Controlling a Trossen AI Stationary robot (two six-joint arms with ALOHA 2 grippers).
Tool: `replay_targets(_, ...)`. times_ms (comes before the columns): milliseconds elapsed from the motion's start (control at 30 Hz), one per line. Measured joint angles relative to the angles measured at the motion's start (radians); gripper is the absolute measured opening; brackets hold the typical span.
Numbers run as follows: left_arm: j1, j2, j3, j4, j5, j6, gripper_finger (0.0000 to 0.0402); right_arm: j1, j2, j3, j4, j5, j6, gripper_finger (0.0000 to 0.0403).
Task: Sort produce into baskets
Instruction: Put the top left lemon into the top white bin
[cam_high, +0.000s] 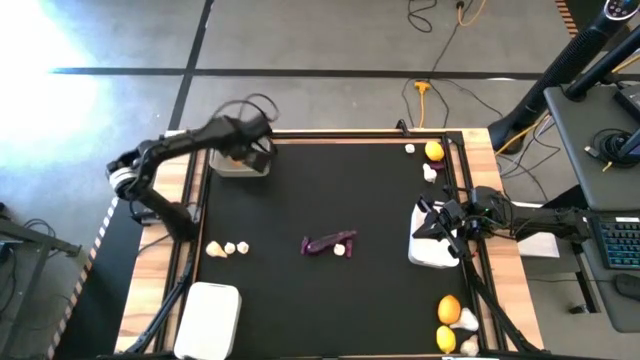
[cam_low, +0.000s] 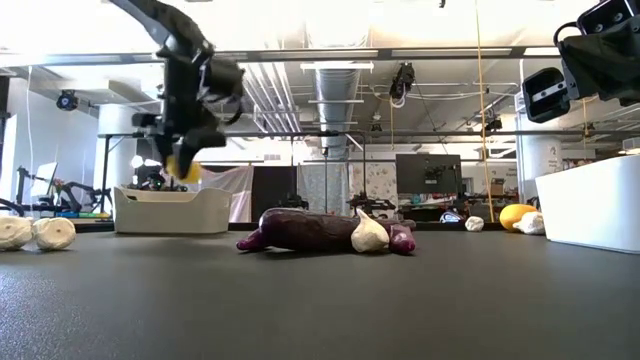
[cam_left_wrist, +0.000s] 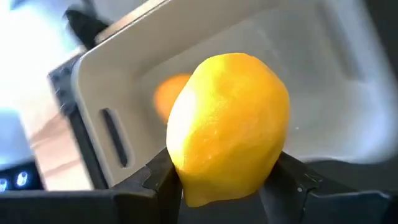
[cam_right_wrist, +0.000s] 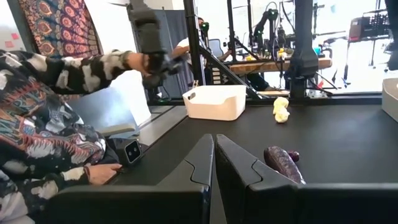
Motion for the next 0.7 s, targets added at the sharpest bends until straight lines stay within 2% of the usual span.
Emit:
replay_targets(100,0.099,0.019,0.0,0.001,0.051,0.059,0.0155,0.0,0.0,0.0,0.0,0.0,0.0,0.0011)
replay_targets(267,0.205,0.034,0.0,0.003,0.048,0.085,0.0169,0.0,0.0,0.0,0.0,0.0,0.0,0.0011)
replay_targets(567,0.261,0.034,-0.001,0.031,0.021,0.11,0.0183,0.0,0.0,0.0,0.0,0.0,0.0,0.0011)
replay_targets(700,0.259,0.034,-0.002,0.06,-0.021,0.102,0.0184,0.0,0.0,0.0,0.0,0.0,0.0,0.0011)
